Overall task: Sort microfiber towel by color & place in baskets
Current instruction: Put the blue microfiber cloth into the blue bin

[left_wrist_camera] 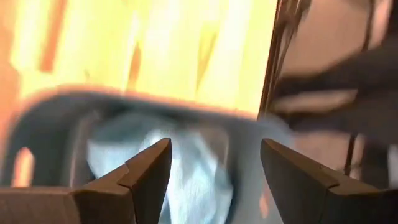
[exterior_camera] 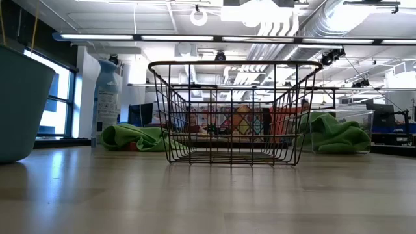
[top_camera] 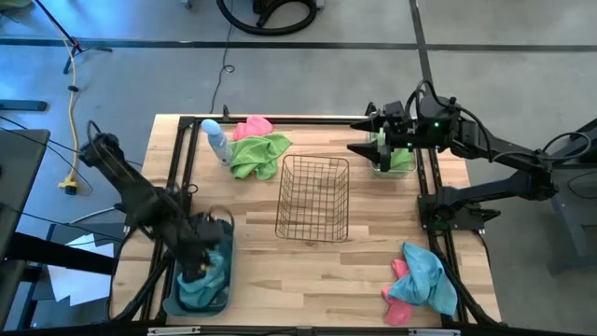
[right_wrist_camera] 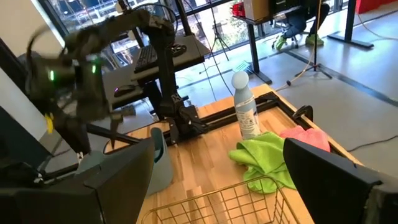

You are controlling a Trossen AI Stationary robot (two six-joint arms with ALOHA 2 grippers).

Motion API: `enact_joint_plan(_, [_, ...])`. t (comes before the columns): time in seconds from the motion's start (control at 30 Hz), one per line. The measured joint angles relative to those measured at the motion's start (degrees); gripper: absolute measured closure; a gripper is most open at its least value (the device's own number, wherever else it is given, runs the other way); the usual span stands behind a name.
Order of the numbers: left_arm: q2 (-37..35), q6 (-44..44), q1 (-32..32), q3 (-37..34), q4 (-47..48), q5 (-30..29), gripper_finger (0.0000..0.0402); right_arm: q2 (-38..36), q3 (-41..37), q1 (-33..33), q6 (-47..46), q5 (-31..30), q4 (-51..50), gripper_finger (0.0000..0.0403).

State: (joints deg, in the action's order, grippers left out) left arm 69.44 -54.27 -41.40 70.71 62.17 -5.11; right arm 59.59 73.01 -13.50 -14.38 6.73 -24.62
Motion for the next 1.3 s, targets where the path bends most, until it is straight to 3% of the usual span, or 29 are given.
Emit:
enact_joint_plan(0.17, [-2.7, 3.9, 5.7, 6.0, -1.5, -14.5, 0.0167, 0.0, 0.0, 0.0, 2.0, 0.2, -1.5, 0.0050])
enact_joint_plan(0.27, [-4.1, 10.8, 8.9, 6.7, -6.0, -25.0, 0.0167, 0.0, 0.0, 0.0, 2.4, 0.2, -3.5, 0.0050])
enact_joint_plan(0.37, [-4.6, 19.2, 12.1, 6.7, -10.4, -29.9, 0.0167, 0.0, 0.0, 0.0, 3.8, 0.2, -6.2, 0.0050])
enact_joint_plan(0.6, [-5.2, 29.9, 22.2, 4.1, -18.5, -28.9, 0.0167, -0.1, 0.0, 0.0, 5.1, 0.2, -14.5, 0.0050])
enact_joint_plan(0.73, [-8.6, 31.4, 27.8, -4.8, -30.0, -25.1, 0.0167, -0.1, 0.0, 0.0, 3.9, 1.6, -21.4, 0.0050])
enact_joint_plan(0.9, [-13.5, 29.2, 31.8, -20.1, -48.5, -20.6, 0.0167, -0.1, 0.0, 1.7, -3.6, 7.6, -31.5, 0.0050])
enact_joint_plan(1.1, [-16.7, 24.3, 32.5, -33.9, -66.2, -20.5, 0.0167, 0.0, 0.0, 12.4, -16.8, 9.8, -40.5, 0.0050])
enact_joint_plan(1.3, [-17.4, 22.4, 31.8, -39.3, -73.7, -20.5, 0.0167, 0.0, -6.2, 27.8, -39.8, 5.0, -40.0, 0.0050])
